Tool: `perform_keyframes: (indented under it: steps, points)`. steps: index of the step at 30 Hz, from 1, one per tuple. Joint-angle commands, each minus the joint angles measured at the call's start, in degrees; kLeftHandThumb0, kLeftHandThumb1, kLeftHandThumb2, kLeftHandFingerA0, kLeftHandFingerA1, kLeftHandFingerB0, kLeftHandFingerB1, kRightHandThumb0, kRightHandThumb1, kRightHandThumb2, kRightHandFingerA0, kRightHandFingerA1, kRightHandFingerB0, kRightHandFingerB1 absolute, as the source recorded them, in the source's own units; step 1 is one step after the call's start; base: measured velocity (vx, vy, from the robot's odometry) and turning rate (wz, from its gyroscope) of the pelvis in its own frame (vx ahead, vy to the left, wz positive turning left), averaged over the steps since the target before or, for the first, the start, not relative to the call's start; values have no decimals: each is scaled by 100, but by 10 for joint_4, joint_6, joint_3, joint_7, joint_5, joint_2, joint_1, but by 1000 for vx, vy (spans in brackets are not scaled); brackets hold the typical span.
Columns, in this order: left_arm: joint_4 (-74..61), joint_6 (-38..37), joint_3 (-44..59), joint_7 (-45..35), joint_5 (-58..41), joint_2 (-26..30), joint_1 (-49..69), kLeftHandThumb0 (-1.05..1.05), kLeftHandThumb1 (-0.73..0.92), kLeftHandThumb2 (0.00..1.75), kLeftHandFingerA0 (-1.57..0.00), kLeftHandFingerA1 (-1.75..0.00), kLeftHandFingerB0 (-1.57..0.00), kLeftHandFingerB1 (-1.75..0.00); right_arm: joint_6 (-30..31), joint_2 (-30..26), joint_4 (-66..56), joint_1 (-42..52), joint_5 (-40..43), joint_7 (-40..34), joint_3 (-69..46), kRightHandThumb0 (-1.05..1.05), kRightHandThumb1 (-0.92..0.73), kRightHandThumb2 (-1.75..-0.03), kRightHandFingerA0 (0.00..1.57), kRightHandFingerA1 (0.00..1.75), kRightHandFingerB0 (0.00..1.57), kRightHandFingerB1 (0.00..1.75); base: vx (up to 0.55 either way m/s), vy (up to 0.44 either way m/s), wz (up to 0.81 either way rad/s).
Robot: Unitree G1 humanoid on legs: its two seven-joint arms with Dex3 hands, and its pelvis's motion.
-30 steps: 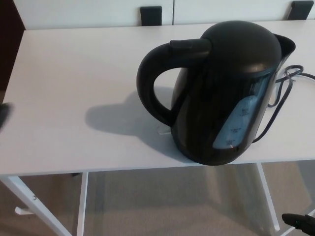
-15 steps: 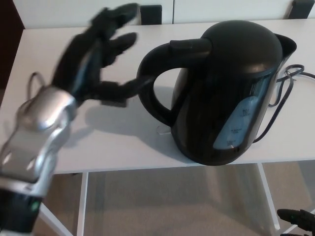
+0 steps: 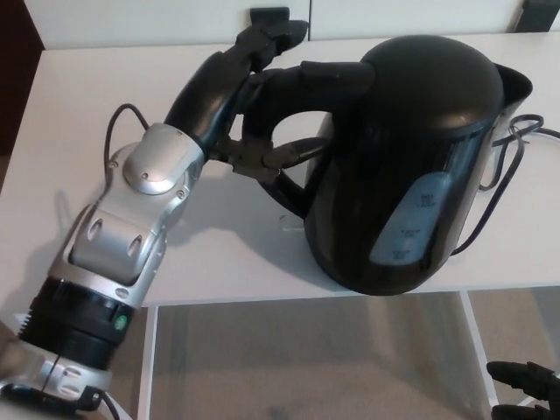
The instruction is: The robot walk towards a table in front and uses its left hand to pick up the pot from the base and places it on the table
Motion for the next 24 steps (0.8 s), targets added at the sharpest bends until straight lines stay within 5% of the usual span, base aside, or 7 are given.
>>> perform_keyframes:
  steps: [1, 6, 8, 12, 13, 14, 24]
  points:
    - [2, 18, 3, 1, 34, 1, 12, -32, 24, 84, 0, -49, 0, -49, 8, -6, -4, -4, 0, -2, -4, -1, -70, -59, 49, 51, 45, 47, 0, 0, 0]
    - [6, 26, 14, 2, 28, -20, 14, -53, 51, 56, -43, -37, -17, -28, 7, -6, -6, -5, -5, -7, -2, -3, -70, -59, 50, 51, 45, 46, 0, 0, 0]
    - [10, 16, 22, 10, 24, -34, 14, -52, 51, 78, -64, -55, -28, -43, 4, -5, -5, -8, -5, -8, -1, -2, -70, -59, 51, 52, 46, 47, 0, 0, 0]
    - [19, -18, 29, 55, 48, -71, 10, -27, 85, 66, -112, -73, -84, -68, -1, -4, -2, -14, -4, -7, -3, -1, -71, -59, 47, 51, 45, 47, 0, 0, 0]
    - [21, -22, 31, 60, 49, -77, 9, -27, 85, 66, -112, -73, -84, -68, -2, -4, -2, -14, -4, -7, -3, -1, -71, -59, 47, 51, 45, 47, 0, 0, 0]
    - [24, -31, 35, 74, 52, -90, 7, -28, 84, 64, -105, -113, -75, -92, -5, -4, 0, -15, -7, -11, -2, -1, -70, -59, 50, 53, 45, 47, 0, 0, 0]
    - [12, 7, 101, 65, 2, -161, 14, -28, 87, 65, -95, -142, -69, -106, -6, -6, 0, -15, -17, -17, 3, -3, -71, -59, 48, 51, 46, 48, 0, 0, 0]
